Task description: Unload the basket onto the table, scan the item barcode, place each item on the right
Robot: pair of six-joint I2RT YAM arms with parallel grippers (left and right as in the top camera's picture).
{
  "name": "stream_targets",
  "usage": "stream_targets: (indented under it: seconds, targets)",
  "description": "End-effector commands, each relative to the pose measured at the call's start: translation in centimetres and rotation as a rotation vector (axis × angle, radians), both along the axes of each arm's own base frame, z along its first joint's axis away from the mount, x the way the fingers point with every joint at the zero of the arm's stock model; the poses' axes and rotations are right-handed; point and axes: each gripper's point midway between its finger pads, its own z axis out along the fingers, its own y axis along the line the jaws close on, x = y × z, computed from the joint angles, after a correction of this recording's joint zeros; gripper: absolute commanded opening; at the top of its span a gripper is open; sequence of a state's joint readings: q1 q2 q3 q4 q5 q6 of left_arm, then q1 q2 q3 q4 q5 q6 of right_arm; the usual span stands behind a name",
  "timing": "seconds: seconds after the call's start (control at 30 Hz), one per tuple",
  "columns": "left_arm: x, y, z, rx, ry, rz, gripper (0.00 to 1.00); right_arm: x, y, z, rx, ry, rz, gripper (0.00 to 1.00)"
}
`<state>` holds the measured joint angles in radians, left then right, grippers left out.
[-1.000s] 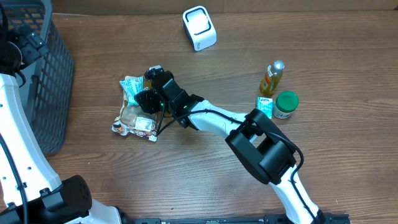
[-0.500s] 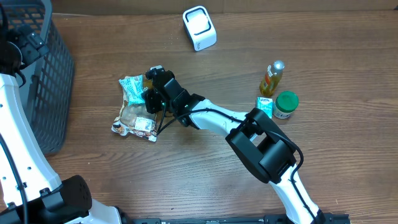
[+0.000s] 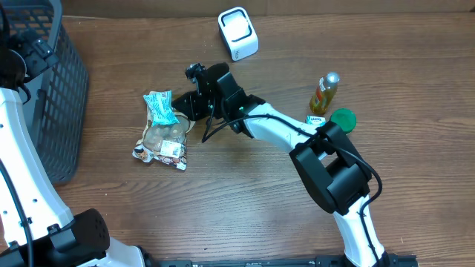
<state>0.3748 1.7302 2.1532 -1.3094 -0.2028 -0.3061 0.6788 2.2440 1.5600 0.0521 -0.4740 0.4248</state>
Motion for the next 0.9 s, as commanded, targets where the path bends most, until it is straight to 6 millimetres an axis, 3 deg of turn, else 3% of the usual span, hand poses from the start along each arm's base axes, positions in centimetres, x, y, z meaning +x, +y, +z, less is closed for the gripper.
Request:
stream_targets:
  seconds: [0.0,0.17,0.43,0.67,0.77,0.87]
  targets:
    - [0.2,0.0,0.3,0.014,-0.001,-0.015,1.0,-0.5,0.2,2.9,0.044,-0.027,0.031,0.48]
    - [0.2,0.0,0.3,0.014,-0.001,-0.015,1.0,0.7,0.0,1.1,-0.029,-0.065,-0.069,0.5]
    - [0.2,0.0,0.3,0.014,-0.001,-0.015,1.0,-0.3,1.7,-4.1,-0.064,-0.045,-0.05,0.57]
    - [0.2,0.0,0.3,0.014,-0.001,-0.015,1.0,-1.4,2.9,-6.5,-0.076,-0.043,-0.03,0.54]
    - [0.2,0.0,0.3,0.014,-0.001,-0.015,1.0,-1.3,2.8,-6.8,-0.087,-0.042,-0.04,0.39]
    - [0.2,0.0,0.3,0.014,-0.001,-0.015,1.0,-1.2,2.9,-6.5,-0.078,-0.051,-0.04,0.04]
